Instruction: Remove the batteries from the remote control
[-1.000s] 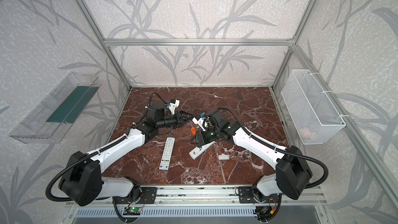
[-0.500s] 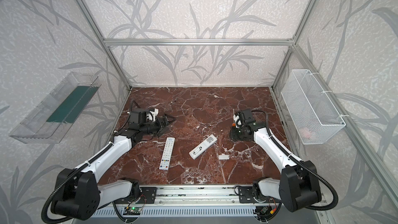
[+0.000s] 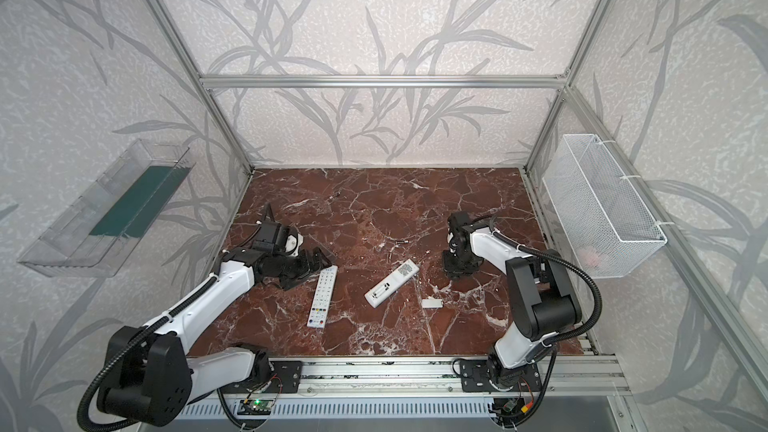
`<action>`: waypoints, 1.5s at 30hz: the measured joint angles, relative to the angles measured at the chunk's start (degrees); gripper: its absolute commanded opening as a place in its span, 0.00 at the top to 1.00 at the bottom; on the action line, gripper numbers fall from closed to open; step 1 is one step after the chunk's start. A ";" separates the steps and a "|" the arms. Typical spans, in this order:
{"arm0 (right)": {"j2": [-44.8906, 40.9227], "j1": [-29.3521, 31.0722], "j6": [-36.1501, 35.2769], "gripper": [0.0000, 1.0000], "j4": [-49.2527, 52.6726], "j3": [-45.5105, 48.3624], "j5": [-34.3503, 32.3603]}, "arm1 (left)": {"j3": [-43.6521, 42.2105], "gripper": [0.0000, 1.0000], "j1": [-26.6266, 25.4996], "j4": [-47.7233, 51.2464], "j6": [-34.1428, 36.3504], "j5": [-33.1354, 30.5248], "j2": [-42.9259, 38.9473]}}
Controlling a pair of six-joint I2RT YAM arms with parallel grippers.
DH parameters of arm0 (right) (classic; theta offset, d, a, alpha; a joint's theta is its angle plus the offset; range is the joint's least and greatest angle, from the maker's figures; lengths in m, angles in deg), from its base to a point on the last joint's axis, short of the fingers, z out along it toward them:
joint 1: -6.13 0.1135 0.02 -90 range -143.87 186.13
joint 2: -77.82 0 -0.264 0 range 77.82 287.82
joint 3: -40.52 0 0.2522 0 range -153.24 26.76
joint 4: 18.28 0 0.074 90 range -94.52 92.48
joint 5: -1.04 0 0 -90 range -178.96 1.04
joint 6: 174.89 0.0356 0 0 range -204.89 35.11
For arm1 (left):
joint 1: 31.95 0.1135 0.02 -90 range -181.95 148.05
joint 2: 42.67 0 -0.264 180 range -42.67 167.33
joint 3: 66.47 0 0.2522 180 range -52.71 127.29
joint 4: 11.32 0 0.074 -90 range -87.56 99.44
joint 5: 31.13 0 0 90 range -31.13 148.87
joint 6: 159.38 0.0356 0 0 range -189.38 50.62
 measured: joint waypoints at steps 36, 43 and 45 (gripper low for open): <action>-19.23 0.00 0.13 0.37 -0.31 0.63 11.08 | 5.79 0.39 -18.01 4.74 1.73 -20.09 20.15; -20.76 0.00 0.26 0.35 -0.28 0.83 14.25 | 5.14 0.58 -18.10 4.61 1.88 -19.58 20.17; -21.53 0.02 0.24 0.34 -0.31 0.83 15.56 | 5.16 0.59 -18.10 4.63 2.03 -19.04 20.17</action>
